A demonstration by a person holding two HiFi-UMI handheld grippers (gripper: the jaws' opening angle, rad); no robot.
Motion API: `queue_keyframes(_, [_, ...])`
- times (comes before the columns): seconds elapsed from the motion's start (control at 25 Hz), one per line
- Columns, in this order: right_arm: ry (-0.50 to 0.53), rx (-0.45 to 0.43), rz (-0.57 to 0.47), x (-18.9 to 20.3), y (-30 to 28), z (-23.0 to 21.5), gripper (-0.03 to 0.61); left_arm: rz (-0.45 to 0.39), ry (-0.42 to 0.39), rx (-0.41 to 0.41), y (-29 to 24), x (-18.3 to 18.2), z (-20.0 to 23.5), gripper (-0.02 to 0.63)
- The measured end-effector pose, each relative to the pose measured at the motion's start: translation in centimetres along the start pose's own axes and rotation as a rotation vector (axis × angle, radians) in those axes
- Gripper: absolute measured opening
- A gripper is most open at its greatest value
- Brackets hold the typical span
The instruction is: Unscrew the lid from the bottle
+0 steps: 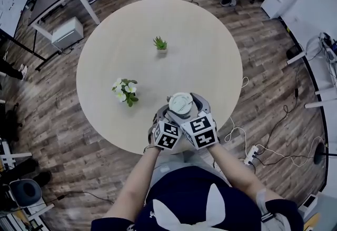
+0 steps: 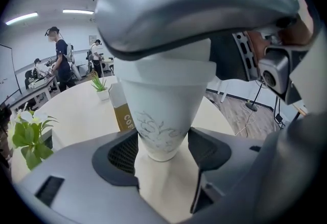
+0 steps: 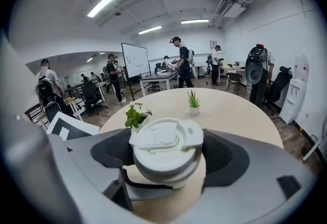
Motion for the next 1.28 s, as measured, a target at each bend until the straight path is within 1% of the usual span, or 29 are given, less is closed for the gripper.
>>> queue_keyframes(0.2, [0.064,-0.064,0.041,-0.3,0.1,-0.5,0.431,0.003,-0.006,0.005,-0.1,-0.3,0.0,0.314])
queue_keyframes(0.36, [0.142,-0.136,0.083,-0.4,-0.1,-0.7,0.430,0.004,-0.012,0.011,-0.1,-0.2,0.1,0.314])
queue_keyframes(0.6, [0.295,-0.276,0.155,-0.8,-0.2,-1.1,0.430,0.001,-0.016,0.016,-0.1,-0.1,0.1,0.314])
queue_keyframes(0.76, [0.397,-0.371,0.221,-1.1,-0.3,-1.2,0.430,0.001,-0.020,0.020,0.0,-0.1,0.1,0.313])
queue_keyframes(0.88, [0.470,-0.429,0.256,-1.4,-0.4,-1.2,0.430,0.001,-0.021,0.020,0.0,-0.1,0.2,0.313])
queue_keyframes(1.0, [0.538,-0.481,0.281,-1.5,-0.5,-1.2,0.430,0.002,-0.023,0.021,0.0,-0.1,0.2,0.313])
queue_keyframes(1.12, [0.637,-0.532,0.316,-1.6,-0.4,-1.4,0.430,0.003,-0.026,0.020,0.0,-0.2,0.0,0.311])
queue_keyframes(1.2, [0.699,-0.552,0.356,-1.8,-0.5,-1.4,0.430,0.003,-0.025,0.020,0.0,-0.3,0.0,0.311])
queue_keyframes(1.28, [0.737,-0.558,0.398,-2.0,-0.7,-1.3,0.430,0.003,-0.025,0.021,0.0,-0.2,0.1,0.311])
Point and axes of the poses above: the fingertips, and each gripper's own axes: y backward along the fingers, z to its left, x out of its underside, the point moved 6 cm from there along y, backward along the fingers, and after that the axes turned 9 degrees about z, right-handed, at the moved point
